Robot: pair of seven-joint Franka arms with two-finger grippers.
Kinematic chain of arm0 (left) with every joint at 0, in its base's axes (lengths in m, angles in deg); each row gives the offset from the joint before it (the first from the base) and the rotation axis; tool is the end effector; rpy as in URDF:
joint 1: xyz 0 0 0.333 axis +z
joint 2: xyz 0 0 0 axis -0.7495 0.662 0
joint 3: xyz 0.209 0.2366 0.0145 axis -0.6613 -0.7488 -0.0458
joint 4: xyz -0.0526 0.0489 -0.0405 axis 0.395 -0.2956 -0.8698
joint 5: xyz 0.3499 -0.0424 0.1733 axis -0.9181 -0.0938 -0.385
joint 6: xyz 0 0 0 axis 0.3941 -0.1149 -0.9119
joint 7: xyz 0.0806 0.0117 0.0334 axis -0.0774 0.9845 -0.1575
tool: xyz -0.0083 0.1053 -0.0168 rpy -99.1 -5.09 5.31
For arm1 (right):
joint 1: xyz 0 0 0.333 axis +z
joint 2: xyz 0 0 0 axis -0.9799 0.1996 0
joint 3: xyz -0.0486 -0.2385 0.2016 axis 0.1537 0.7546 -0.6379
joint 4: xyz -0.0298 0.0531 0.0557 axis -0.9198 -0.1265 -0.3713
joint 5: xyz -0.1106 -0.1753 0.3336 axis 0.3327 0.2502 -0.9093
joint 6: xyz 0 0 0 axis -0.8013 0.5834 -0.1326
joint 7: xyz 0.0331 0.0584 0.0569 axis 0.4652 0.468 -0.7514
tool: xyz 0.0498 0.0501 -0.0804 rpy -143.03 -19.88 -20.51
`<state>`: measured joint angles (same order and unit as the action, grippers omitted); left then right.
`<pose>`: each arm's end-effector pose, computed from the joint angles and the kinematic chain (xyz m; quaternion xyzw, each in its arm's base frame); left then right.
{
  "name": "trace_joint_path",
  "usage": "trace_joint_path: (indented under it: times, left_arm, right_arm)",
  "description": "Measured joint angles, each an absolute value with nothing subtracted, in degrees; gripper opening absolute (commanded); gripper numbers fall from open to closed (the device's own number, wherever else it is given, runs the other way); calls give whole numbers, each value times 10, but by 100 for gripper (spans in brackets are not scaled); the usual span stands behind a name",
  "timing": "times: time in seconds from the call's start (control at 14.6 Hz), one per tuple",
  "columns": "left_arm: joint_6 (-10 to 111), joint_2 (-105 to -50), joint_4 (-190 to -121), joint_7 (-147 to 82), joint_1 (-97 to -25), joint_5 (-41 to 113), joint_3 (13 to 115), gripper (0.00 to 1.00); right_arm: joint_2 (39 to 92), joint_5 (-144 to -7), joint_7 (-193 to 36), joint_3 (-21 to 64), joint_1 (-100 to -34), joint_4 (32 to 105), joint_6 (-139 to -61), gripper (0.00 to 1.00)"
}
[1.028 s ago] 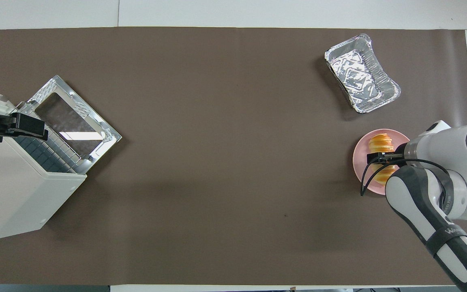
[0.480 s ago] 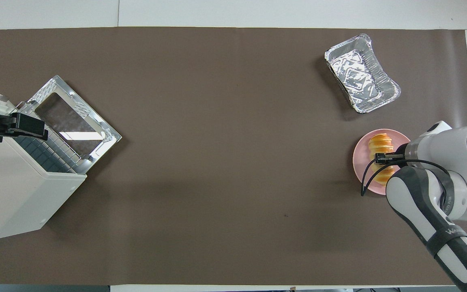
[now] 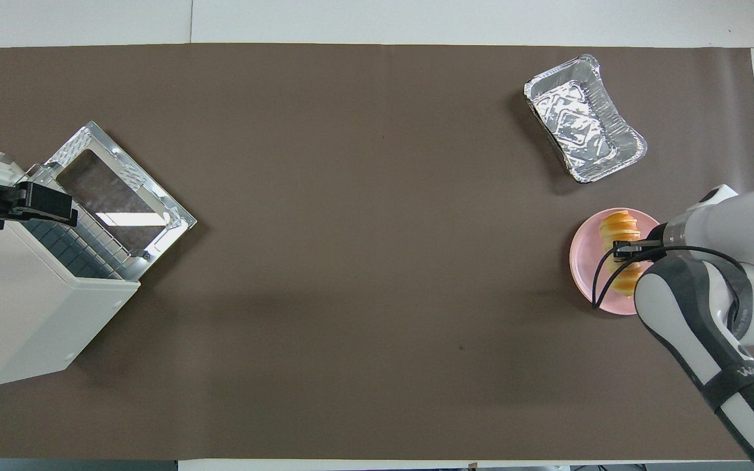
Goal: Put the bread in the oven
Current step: 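Grasp the orange bread with the right gripper and lift it, then carry the bread with the right gripper to the foil tray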
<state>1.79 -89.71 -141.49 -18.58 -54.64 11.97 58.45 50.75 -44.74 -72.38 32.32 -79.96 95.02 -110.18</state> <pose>0.5370 -0.0396 0.6008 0.9991 -0.0246 -0.0324 0.0109 0.5114 -0.0443 0.3517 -0.9993 0.0286 0.0252 0.0025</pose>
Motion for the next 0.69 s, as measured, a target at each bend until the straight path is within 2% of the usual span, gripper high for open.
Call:
trace_joint_path:
  times: [0.14, 0.27, 0.69]
  left_arm:
    - [18, -897, -1415, -186, -546, 120, 584, 100]
    - [18, -897, -1415, -186, -546, 120, 584, 100]
    - [18, -897, -1415, -186, -546, 120, 584, 100]
  right_arm:
    - [500, -465, -724, 323, -799, 882, -1016, 36]
    - [497, -470, -727, 322, -798, 827, -969, 36]
    - [527, -472, -845, 322, -798, 778, -1004, 46]
